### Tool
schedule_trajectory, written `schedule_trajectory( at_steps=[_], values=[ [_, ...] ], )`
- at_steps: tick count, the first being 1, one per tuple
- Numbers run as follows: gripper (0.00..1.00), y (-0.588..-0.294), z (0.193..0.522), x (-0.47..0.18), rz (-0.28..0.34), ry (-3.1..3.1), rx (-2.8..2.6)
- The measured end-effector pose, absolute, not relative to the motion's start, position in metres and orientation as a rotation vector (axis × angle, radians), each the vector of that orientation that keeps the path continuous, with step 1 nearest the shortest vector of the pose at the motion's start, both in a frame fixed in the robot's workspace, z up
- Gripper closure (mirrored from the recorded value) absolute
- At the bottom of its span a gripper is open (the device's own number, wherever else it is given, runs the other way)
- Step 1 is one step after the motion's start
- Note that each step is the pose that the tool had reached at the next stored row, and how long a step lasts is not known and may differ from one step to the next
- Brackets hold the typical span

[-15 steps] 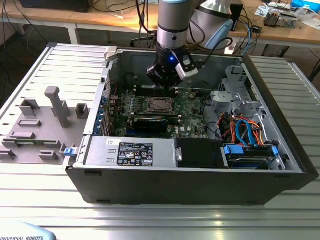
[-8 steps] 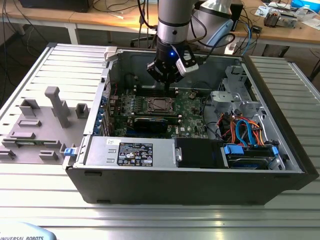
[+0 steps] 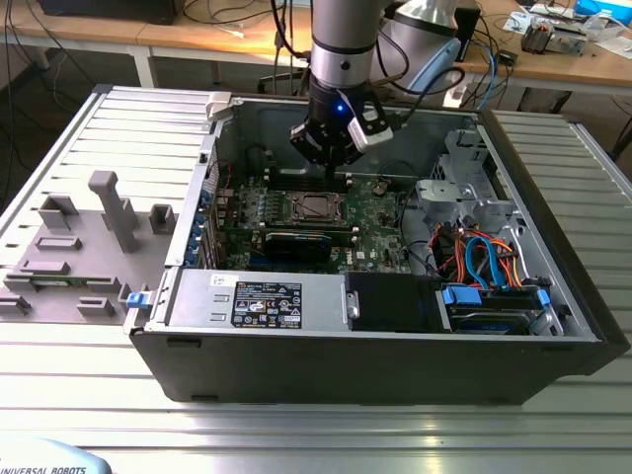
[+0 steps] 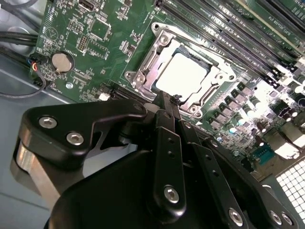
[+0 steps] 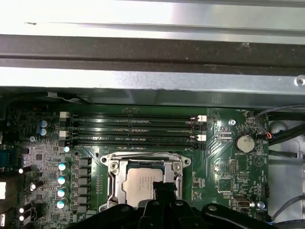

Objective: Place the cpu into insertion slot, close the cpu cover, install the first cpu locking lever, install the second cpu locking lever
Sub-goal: 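Install the second cpu locking lever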

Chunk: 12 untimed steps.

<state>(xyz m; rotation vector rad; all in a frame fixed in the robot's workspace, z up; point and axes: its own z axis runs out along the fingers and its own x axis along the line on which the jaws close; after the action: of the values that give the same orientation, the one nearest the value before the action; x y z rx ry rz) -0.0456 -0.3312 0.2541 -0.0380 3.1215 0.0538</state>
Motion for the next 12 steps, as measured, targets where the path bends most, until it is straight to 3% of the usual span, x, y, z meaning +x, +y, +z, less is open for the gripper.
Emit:
schedule_trajectory(
  at_steps=[12],
  values=[
    [0.89, -0.3407, 0.2538, -0.0457, 0.054, 3.122, -0.038]
  ],
)
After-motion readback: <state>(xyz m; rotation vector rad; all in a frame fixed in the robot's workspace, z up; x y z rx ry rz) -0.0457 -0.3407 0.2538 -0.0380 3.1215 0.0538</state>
